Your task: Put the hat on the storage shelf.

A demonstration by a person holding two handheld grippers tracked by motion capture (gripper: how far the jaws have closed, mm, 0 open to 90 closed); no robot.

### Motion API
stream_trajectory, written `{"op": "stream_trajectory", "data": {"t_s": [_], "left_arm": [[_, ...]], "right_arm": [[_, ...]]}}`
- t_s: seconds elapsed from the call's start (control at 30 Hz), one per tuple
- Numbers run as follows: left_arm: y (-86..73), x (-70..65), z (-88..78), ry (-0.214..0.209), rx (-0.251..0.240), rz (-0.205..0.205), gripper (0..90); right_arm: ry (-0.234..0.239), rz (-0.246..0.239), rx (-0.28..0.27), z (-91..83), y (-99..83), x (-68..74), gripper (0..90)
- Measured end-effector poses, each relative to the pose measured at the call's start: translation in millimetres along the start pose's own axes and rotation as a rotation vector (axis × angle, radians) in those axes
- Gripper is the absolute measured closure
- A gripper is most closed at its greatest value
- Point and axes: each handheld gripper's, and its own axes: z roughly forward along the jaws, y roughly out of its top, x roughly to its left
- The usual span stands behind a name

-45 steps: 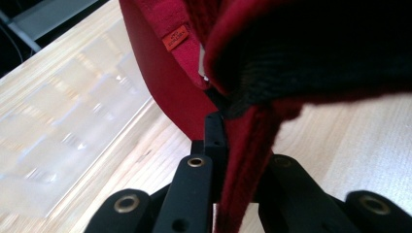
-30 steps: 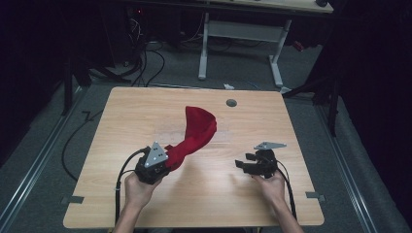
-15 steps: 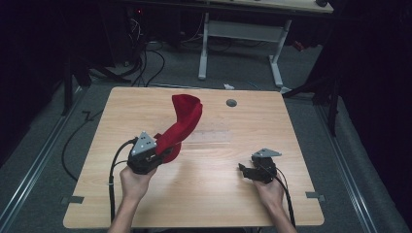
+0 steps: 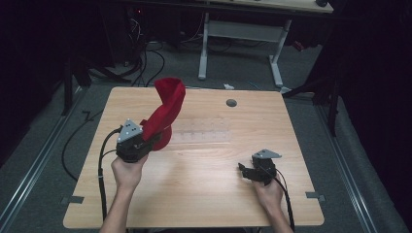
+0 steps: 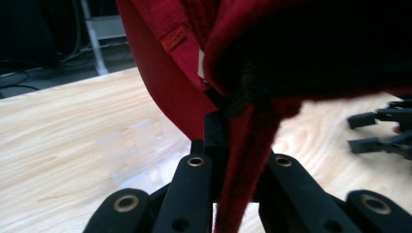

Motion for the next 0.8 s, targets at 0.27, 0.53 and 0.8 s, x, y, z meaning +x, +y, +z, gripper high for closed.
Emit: {"op": "stream_trajectory", "data": {"t_s": [0.27, 0.53, 0.8], "left_arm": [[4.7, 12.8, 11.0, 0.047, -0.028, 0.002, 85.5], [4.0, 27.7, 25.8, 0.096, -0.043, -0.017, 85.5], [-1.9, 34.8, 36.6, 0.134, -0.043, 0.007, 85.5]], "right_arm": [[0.0, 0.001, -0.001, -0.1, -0.1, 0.1, 33.1], [0.0, 0.001, 0.0, -0.1, -0.1, 0.1, 33.1], [0.001, 0.0, 0.0, -0.1, -0.1, 0.1, 33.0]]}}
